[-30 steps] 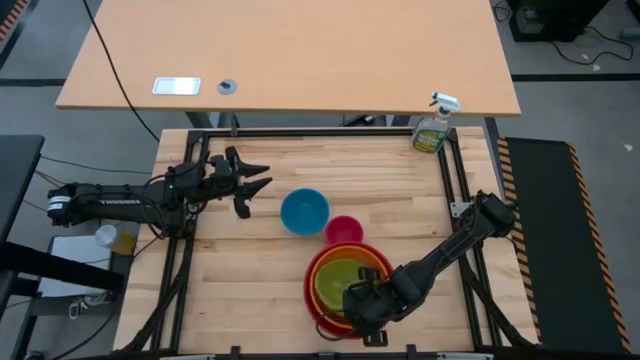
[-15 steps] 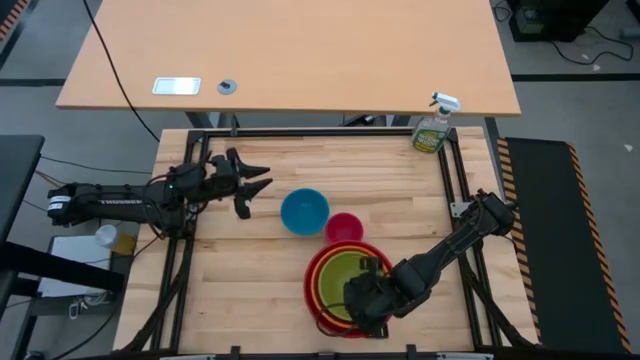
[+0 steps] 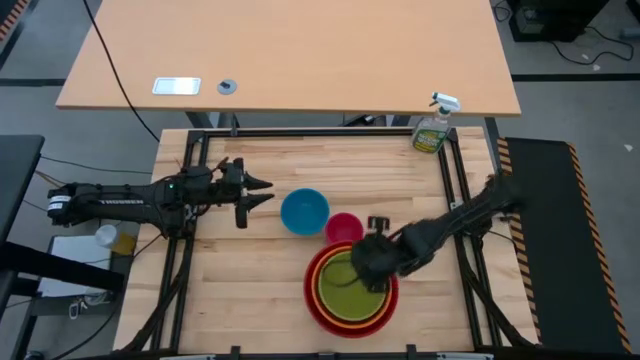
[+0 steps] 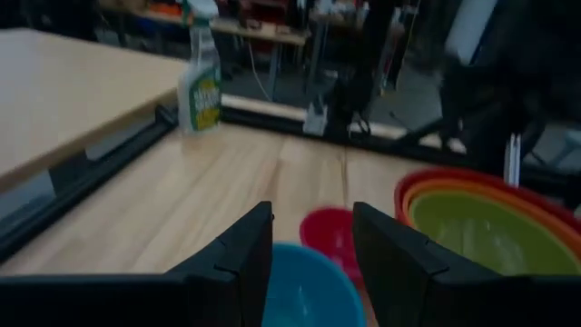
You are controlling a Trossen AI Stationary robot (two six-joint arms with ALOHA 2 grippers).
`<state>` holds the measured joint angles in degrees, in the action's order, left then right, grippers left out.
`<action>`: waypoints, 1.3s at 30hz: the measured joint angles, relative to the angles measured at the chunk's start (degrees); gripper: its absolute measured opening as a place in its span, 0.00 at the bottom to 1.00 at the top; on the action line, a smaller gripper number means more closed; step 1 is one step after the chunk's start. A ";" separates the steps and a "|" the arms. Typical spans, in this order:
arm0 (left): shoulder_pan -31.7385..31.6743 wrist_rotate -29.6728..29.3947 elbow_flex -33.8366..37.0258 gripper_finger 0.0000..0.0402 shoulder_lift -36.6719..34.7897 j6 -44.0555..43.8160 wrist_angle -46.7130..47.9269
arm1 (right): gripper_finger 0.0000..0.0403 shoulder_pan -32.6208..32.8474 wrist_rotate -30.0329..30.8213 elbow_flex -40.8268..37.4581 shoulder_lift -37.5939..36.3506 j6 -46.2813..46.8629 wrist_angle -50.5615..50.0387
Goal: Nest bowls inside each other
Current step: Stack the blue bowl on top of the green bowl
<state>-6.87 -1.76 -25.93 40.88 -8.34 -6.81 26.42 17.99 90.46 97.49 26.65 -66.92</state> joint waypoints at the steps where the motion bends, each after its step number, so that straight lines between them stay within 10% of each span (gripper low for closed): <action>1: 0.00 0.19 0.00 0.39 0.00 0.09 1.11 | 0.41 -0.58 1.20 -2.81 -2.99 0.51 1.83; 10: 5.05 -0.55 -5.27 0.39 8.77 0.56 6.11 | 0.41 -9.42 7.84 -24.82 -22.34 7.39 14.64; 17: 10.65 -4.08 -15.55 0.39 22.65 7.55 18.85 | 0.41 -17.72 -2.22 -37.12 -27.41 1.76 23.31; 28: 21.05 -23.00 -18.49 0.47 35.43 24.04 22.08 | 0.42 -19.35 0.75 -43.71 -33.39 -0.81 26.32; 39: 21.40 -28.04 -19.93 0.57 45.63 27.31 20.93 | 0.42 -19.33 0.57 -44.66 -33.47 -1.70 29.97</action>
<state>14.52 -29.80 -45.86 86.51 18.97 14.12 7.09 18.56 45.80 64.02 24.95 -36.94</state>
